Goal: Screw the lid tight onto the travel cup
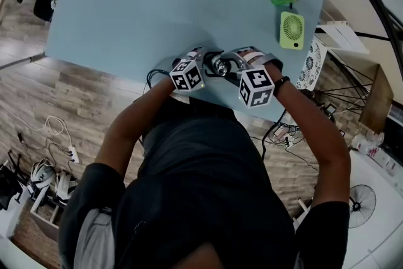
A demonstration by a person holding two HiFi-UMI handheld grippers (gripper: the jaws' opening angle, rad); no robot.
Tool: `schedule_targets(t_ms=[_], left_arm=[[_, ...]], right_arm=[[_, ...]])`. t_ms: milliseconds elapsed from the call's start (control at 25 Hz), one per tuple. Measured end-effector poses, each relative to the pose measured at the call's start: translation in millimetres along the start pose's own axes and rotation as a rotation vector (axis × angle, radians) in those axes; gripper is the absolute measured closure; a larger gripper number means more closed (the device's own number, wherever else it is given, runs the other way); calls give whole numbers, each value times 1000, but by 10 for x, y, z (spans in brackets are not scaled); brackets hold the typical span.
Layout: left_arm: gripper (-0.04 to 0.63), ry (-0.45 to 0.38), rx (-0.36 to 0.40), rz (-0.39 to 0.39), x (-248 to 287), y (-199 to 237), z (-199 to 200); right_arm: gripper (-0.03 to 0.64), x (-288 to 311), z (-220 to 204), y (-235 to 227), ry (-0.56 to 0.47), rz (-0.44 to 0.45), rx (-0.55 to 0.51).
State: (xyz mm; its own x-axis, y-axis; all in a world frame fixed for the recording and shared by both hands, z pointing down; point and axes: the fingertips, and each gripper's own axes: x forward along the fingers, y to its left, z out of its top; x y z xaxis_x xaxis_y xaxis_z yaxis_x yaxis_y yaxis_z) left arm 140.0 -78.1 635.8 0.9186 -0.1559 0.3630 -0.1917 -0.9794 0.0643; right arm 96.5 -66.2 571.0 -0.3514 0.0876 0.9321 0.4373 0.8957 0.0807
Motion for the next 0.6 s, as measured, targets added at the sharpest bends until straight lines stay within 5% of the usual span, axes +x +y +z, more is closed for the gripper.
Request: schedule_targets(t_ms=[400,520,600], left_arm=[[176,7,-3,42,3,5,-7],[176,6,-14,74,6,17,-17],[176,7,-16,87,15,22,-21]], right_arm=[[388,-55,-60,-112,-224,-508,1000],[388,-96,-78,-153,-240,-659,1146],[388,-101,-89,-150,-245,-679,1174]])
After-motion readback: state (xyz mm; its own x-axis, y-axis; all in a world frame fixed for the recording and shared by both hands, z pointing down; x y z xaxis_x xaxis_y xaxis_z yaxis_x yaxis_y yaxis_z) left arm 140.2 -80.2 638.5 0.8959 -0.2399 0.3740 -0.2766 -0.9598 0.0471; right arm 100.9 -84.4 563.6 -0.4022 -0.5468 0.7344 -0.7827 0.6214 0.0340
